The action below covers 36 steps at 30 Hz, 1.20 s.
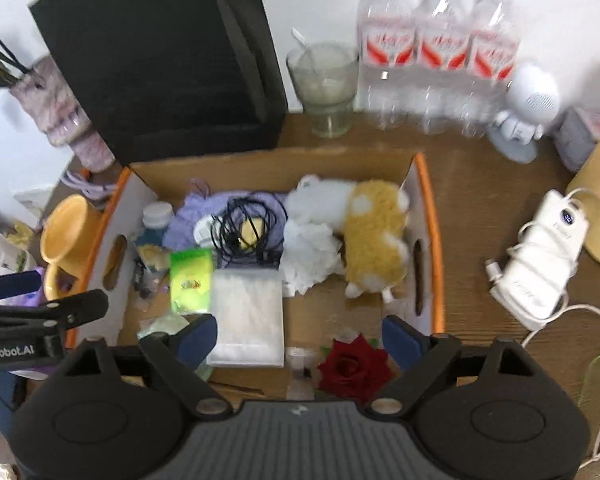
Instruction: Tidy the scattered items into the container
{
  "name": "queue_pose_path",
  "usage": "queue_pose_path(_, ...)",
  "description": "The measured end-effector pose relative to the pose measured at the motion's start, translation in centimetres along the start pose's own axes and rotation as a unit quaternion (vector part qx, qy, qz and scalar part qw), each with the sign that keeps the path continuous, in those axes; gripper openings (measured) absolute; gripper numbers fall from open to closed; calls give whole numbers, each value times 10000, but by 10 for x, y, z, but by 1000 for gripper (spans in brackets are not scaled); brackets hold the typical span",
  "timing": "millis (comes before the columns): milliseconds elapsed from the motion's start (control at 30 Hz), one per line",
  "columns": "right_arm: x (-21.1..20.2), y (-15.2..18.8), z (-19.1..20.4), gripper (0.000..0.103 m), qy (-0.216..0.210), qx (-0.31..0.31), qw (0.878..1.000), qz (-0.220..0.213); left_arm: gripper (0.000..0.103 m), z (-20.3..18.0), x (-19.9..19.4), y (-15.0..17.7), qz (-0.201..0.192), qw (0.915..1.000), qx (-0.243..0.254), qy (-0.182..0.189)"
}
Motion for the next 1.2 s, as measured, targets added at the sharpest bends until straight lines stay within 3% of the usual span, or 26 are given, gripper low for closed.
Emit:
queue_pose_path(100, -14, 6, 3, 90, -59, -70, 9991, -408, 103, -6, -9, 7, -359, 9993, -50, -52)
queue_pose_path(167, -12, 15, 8, 90, -132, -151, 9976, -664, 103, -7, -18, 13, -974, 9952, -72, -87)
queue_pose_path(267, -14, 27, 12, 90, -104, -357, 9866, -1591, 103, -9, -36, 34, -2468, 9690, -13, -128)
queue_pose_path(333, -20, 41, 17, 90, -188, -608, 9707, -2319, 103, -12, -35, 48, -2864, 9580, 51, -157)
queue_pose_path(467, -21, 64, 17, 91, -343, -673, 9480, -3092, 103, -17, -26, 64, -2910, 9567, -1, -111)
queue_pose_path(600, -18, 73, 14, 91, -162, -565, 9447, -3226, 103, -14, -23, 70, -2883, 9575, -94, -62)
queue_pose_path(700, -16, 83, 13, 91, 105, -486, 9465, -3189, 103, -11, -28, 92, -2974, 9546, -80, -151)
queue_pose_path(767, -16, 107, 12, 91, 183, -390, 9470, -3183, 103, -14, -31, 123, -2942, 9555, 33, -217)
queue_pose_path(867, -14, 161, 15, 91, 246, -440, 9471, -3169, 103, -18, -36, 185, -2668, 9635, 80, -207)
queue_pose_path(1000, -16, 238, 12, 91, 320, -546, 9516, -3008, 103, -17, -55, 263, -2883, 9574, 138, -29)
queue_pose_path(1100, -18, 277, 13, 92, 243, -692, 9506, -3015, 103, -18, -57, 284, -2842, 9581, 257, -233)
queue_pose_path(1200, -14, 293, 14, 92, 441, -704, 9532, -2906, 103, -19, -51, 291, -2691, 9624, 313, -209)
Point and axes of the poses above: each gripper's, at about its wrist camera, not at the fingertips, and x roughly the way its jaws point, z to its left, y to its underside, the point moved 8 cm from there along x, roughly the way its jaws point, and after that the axes turned 5 degrees about z, right-handed, at the moved point
